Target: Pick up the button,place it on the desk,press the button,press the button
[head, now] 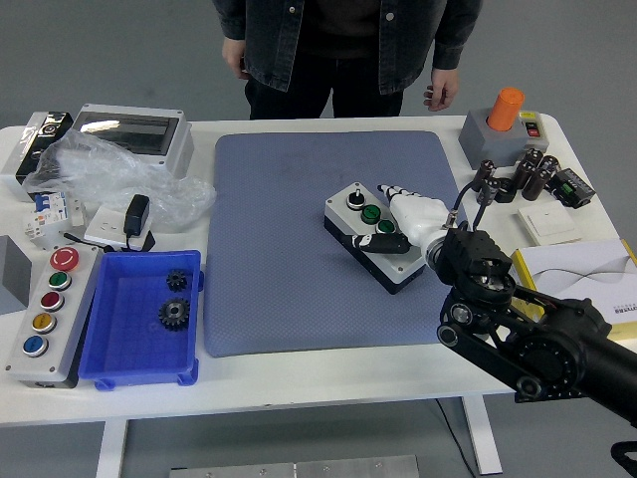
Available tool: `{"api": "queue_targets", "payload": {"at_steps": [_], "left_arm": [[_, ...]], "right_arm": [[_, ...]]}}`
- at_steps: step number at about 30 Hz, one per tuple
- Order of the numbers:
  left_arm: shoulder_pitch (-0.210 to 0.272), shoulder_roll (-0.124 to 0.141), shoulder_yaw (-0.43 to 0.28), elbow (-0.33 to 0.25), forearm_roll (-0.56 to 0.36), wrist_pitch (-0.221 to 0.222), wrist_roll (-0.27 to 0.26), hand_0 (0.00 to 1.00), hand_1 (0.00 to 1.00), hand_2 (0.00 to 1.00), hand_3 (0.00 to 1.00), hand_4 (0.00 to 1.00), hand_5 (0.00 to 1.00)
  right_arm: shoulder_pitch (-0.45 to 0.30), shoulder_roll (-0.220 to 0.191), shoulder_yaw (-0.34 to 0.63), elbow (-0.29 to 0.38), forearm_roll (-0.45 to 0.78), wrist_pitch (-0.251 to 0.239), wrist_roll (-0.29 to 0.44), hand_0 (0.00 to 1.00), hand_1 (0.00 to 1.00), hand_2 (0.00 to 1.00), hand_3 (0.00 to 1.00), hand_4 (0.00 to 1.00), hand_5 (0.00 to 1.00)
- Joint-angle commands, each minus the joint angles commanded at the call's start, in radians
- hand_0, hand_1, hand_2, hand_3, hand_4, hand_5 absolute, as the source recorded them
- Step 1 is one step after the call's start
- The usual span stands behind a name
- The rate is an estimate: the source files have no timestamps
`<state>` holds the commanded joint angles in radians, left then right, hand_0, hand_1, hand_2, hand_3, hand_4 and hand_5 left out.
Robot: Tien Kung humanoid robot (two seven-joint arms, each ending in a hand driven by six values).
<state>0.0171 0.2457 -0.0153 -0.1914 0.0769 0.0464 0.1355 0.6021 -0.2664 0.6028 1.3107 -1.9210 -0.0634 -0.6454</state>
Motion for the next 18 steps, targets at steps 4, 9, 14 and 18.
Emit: {"api": "queue_targets", "payload": {"at_steps": [4, 9, 14, 18], "left_arm": [[0.0, -0.001, 0.0, 0.0, 0.001, -0.001, 0.0, 0.68, 0.698, 0.621, 0.617, 0.553, 0.34], [-0.001, -0.001, -0.001, 0.0, 0.002, -0.002, -0.004, 0.68, 0.697, 0.621, 0.616, 0.55, 0.338], [-0.001, -0.001, 0.004, 0.0, -0.004, -0.002, -0.007, 0.68, 0.697, 0.62, 0.616, 0.545, 0.34], [-0.003, 0.0, 0.003, 0.0, -0.003, -0.001, -0.01, 0.68, 0.697, 0.62, 0.616, 0.545, 0.34]], "right_arm": [[0.001, 0.002, -0.011, -0.003, 0.002, 0.0, 0.0, 0.713, 0.738, 0.696, 0.998, 0.998, 0.649], [0.002, 0.007, -0.028, -0.01, 0.008, 0.01, 0.0, 0.527, 0.635, 0.573, 0.998, 0.998, 0.534], [0.003, 0.008, -0.038, -0.013, 0.008, 0.01, 0.0, 0.466, 0.622, 0.556, 0.998, 0.973, 0.488], [0.005, 0.006, -0.045, -0.006, 0.012, -0.002, 0.0, 0.466, 0.622, 0.556, 0.998, 0.973, 0.488]]}}
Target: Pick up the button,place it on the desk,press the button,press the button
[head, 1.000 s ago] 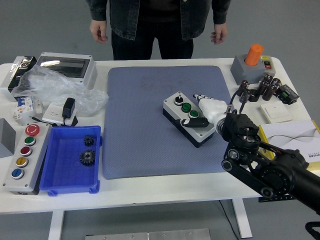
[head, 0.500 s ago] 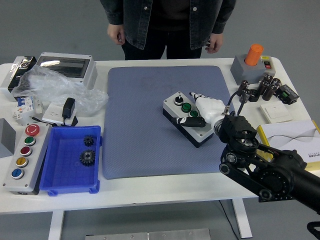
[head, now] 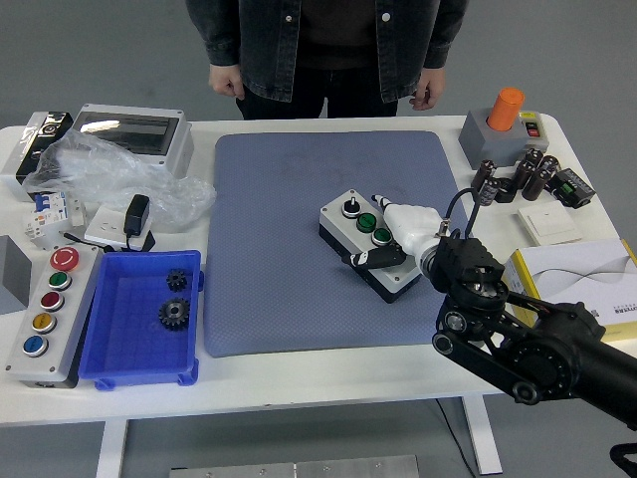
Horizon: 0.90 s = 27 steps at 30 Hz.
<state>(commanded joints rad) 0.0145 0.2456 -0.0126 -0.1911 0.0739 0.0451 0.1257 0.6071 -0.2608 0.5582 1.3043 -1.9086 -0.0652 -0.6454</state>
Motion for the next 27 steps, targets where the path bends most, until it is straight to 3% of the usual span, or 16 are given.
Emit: {"api": "queue_targets", "payload": {"at_steps": [7, 8, 13, 14, 19, 20, 25, 26, 27], "left_arm": [[-0.002, 0.002, -0.008, -0.001, 0.007, 0.003, -0.007, 0.68, 0.697, 0.621, 0.617, 0.542, 0.34], [-0.002, 0.002, -0.009, -0.001, 0.008, 0.003, -0.008, 0.679, 0.697, 0.623, 0.618, 0.54, 0.345], [-0.002, 0.003, -0.013, -0.001, 0.011, 0.006, -0.013, 0.679, 0.697, 0.623, 0.618, 0.54, 0.345], [-0.002, 0.003, -0.015, -0.001, 0.012, 0.007, -0.014, 0.679, 0.696, 0.624, 0.617, 0.538, 0.353], [-0.003, 0.004, -0.024, -0.002, 0.02, 0.011, -0.022, 0.679, 0.696, 0.624, 0.617, 0.538, 0.353], [-0.003, 0.004, -0.025, -0.002, 0.02, 0.012, -0.023, 0.679, 0.696, 0.624, 0.619, 0.541, 0.361], [-0.004, 0.004, -0.025, -0.002, 0.022, 0.016, -0.027, 0.679, 0.696, 0.624, 0.619, 0.541, 0.361], [-0.004, 0.004, -0.026, -0.002, 0.023, 0.016, -0.028, 0.679, 0.696, 0.625, 0.619, 0.536, 0.372], [-0.004, 0.004, -0.027, -0.002, 0.023, 0.017, -0.028, 0.679, 0.696, 0.625, 0.619, 0.536, 0.372]], "right_arm": [[0.007, -0.001, -0.024, 0.009, 0.009, -0.019, 0.0, 0.444, 0.622, 0.544, 0.998, 0.945, 0.454], [0.007, -0.001, -0.027, 0.009, 0.008, -0.02, 0.0, 0.387, 0.549, 0.466, 0.824, 0.84, 0.358], [0.007, 0.0, -0.04, 0.009, -0.004, -0.024, 0.0, 0.387, 0.549, 0.466, 0.824, 0.84, 0.358], [0.007, 0.0, -0.042, 0.01, -0.008, -0.025, 0.0, 0.325, 0.513, 0.441, 0.521, 0.712, 0.277], [0.007, 0.0, -0.049, 0.014, -0.025, -0.031, 0.0, 0.325, 0.513, 0.441, 0.521, 0.712, 0.277], [0.007, -0.001, -0.051, 0.014, -0.029, -0.032, 0.0, 0.297, 0.506, 0.433, 0.426, 0.707, 0.253], [0.008, -0.001, -0.057, 0.016, -0.049, -0.044, 0.0, 0.297, 0.506, 0.433, 0.426, 0.707, 0.253], [0.009, -0.001, -0.059, 0.017, -0.051, -0.046, 0.0, 0.278, 0.501, 0.429, 0.368, 0.72, 0.128], [0.009, -0.002, -0.06, 0.017, -0.054, -0.049, 0.0, 0.278, 0.501, 0.429, 0.368, 0.72, 0.128]]}}
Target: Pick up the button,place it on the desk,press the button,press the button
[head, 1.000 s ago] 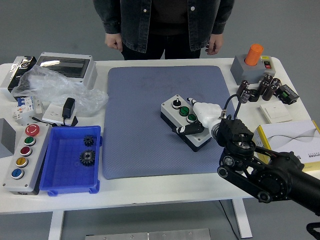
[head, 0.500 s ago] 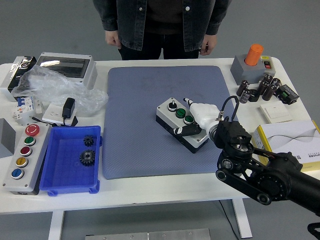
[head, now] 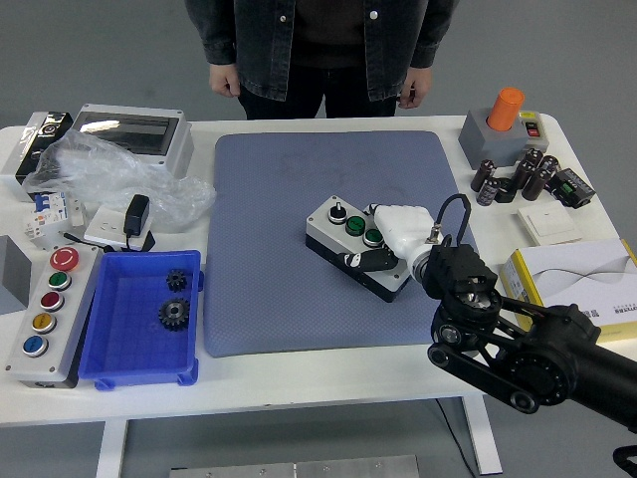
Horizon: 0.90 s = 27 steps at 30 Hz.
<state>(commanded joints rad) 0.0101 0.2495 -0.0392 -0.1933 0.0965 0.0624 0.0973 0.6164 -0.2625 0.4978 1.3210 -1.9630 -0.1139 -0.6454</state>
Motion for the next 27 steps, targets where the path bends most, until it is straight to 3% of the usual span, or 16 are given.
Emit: {"api": "queue_targets", "payload": {"at_steps": [4, 5, 18, 27], "left_arm": [[0.0, 0.0, -0.003, 0.0, 0.002, 0.003, -0.002, 0.679, 0.696, 0.625, 0.619, 0.536, 0.372], [0.001, 0.0, -0.003, 0.0, 0.002, 0.003, -0.002, 0.679, 0.696, 0.629, 0.623, 0.544, 0.393], [0.002, -0.001, -0.004, 0.001, 0.001, 0.007, -0.005, 0.679, 0.696, 0.63, 0.623, 0.549, 0.409], [-0.001, 0.0, -0.004, 0.002, 0.002, 0.009, -0.006, 0.68, 0.698, 0.63, 0.623, 0.551, 0.412]], "right_arm": [[0.002, -0.005, -0.007, 0.002, -0.009, -0.01, 0.0, 0.278, 0.501, 0.429, 0.368, 0.72, 0.128], [0.003, -0.007, -0.009, 0.004, -0.01, -0.013, 0.0, 0.251, 0.493, 0.434, 0.371, 0.688, 0.03], [0.028, -0.062, -0.059, 0.04, 0.008, -0.097, 0.006, 0.222, 0.488, 0.437, 0.374, 0.67, 0.005], [0.094, -0.114, -0.187, 0.084, 0.014, -0.197, 0.127, 0.229, 0.497, 0.441, 0.377, 0.643, 0.002]]}}
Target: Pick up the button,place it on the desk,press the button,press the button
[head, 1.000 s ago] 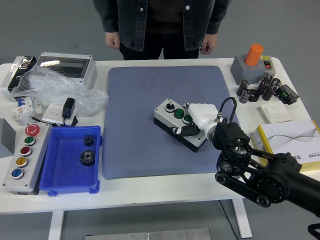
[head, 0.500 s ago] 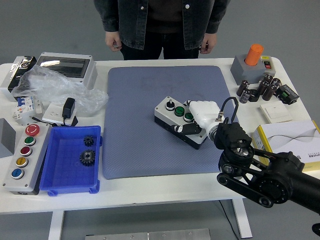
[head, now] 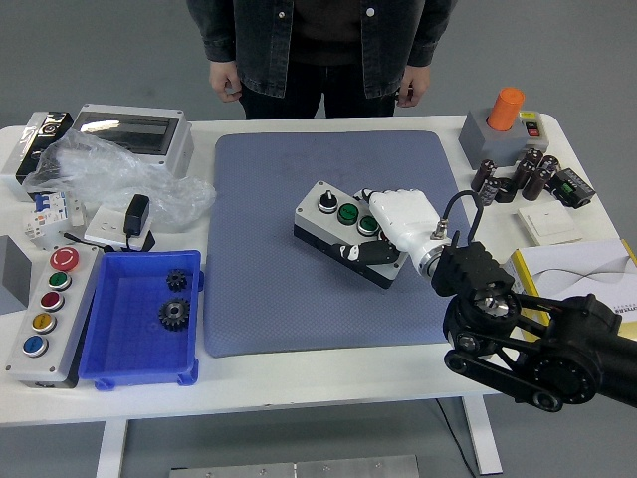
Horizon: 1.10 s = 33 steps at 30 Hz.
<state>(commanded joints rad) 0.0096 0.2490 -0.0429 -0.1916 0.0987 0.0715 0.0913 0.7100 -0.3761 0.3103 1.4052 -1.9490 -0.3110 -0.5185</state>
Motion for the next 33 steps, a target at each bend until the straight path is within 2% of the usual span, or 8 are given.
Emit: {"api": "queue_targets", "payload": {"at_steps": [2, 5, 10, 16, 23, 33], "left_arm": [[-0.001, 0.0, 0.0, 0.0, 0.0, 0.0, 0.0, 0.68, 0.698, 0.63, 0.623, 0.55, 0.419], [-0.001, 0.0, 0.003, 0.0, -0.001, 0.001, 0.0, 0.68, 0.698, 0.63, 0.623, 0.55, 0.419], [-0.002, 0.0, 0.005, 0.0, -0.001, 0.002, -0.001, 0.679, 0.697, 0.63, 0.623, 0.552, 0.429], [-0.003, 0.001, 0.006, 0.001, -0.002, 0.003, -0.001, 0.68, 0.701, 0.631, 0.623, 0.551, 0.433], [-0.003, 0.001, 0.011, 0.002, -0.007, 0.004, -0.001, 0.679, 0.7, 0.631, 0.623, 0.549, 0.436], [-0.002, -0.001, 0.014, 0.003, -0.009, 0.006, -0.002, 0.68, 0.699, 0.631, 0.623, 0.544, 0.439]], "right_arm": [[0.018, -0.007, -0.035, 0.008, -0.006, -0.023, 0.035, 0.253, 0.514, 0.444, 0.379, 0.605, 0.002], [0.051, -0.015, -0.095, 0.017, -0.017, -0.066, 0.097, 0.253, 0.514, 0.444, 0.379, 0.605, 0.002], [0.101, -0.016, -0.161, 0.001, -0.057, -0.105, 0.169, 0.285, 0.53, 0.444, 0.383, 0.588, 0.002], [0.155, -0.008, -0.202, -0.071, -0.102, -0.105, 0.24, 0.318, 0.54, 0.44, 0.384, 0.574, 0.002], [0.192, 0.01, -0.236, -0.193, -0.097, -0.114, 0.339, 0.329, 0.543, 0.439, 0.387, 0.567, 0.002], [0.199, 0.014, -0.262, -0.243, -0.057, -0.11, 0.389, 0.37, 0.56, 0.447, 0.394, 0.541, 0.002]]}}
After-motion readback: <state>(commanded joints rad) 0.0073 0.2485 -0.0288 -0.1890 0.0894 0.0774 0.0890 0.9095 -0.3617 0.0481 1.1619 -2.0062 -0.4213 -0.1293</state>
